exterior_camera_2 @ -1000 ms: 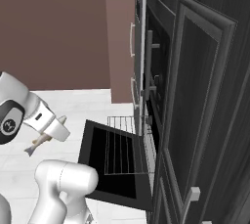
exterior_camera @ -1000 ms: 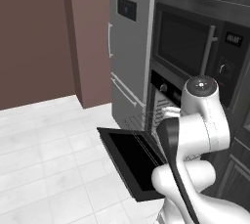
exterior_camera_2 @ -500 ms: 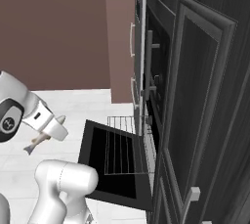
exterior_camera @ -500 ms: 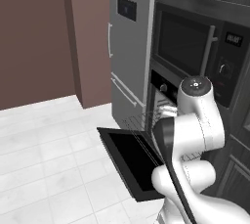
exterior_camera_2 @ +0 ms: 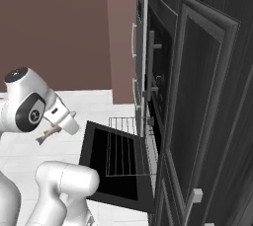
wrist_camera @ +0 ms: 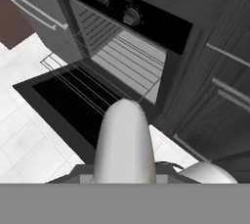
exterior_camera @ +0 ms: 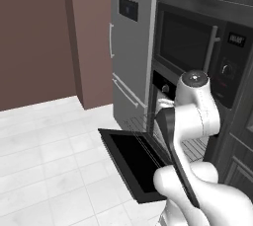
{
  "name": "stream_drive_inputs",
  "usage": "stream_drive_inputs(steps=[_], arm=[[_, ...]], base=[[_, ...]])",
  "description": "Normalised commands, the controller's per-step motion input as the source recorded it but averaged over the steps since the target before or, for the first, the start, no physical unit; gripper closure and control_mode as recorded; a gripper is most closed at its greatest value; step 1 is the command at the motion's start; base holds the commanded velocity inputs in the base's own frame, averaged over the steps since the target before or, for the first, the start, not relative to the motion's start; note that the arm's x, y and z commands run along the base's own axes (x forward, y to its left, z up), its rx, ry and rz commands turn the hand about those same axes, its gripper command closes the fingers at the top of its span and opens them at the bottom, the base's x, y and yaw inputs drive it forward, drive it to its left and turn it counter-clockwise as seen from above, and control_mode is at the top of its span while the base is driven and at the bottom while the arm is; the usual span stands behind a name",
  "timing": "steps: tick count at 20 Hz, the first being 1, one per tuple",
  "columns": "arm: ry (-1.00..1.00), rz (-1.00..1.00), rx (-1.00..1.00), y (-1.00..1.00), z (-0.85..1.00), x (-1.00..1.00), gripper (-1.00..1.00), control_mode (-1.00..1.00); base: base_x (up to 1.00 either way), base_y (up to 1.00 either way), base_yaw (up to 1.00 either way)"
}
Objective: Place the fish on the rack of the oven, and slide the rack back inside. Close the oven door.
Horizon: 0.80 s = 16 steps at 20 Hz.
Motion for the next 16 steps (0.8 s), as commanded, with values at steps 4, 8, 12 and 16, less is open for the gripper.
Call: stream_drive_inputs(steps=[4,8,12,16], arm=[[0.00,-0.13,0.01,0.00,-0.47,0.53,1.00,-1.00],[0.00,-0.25,0.00,0.00,-0.41,0.37,1.00,-1.00],[0.00,-0.30,0.00,-0.06,-0.18,0.23,1.00,-1.00],[0.00,-0.25,0.00,-0.05,-0.16,0.26,1.00,-1.00]], base=[[0.00,0.00,0.00],[0.00,0.00,0.00],[0.00,0.00,0.00],[0.00,0.00,0.00]])
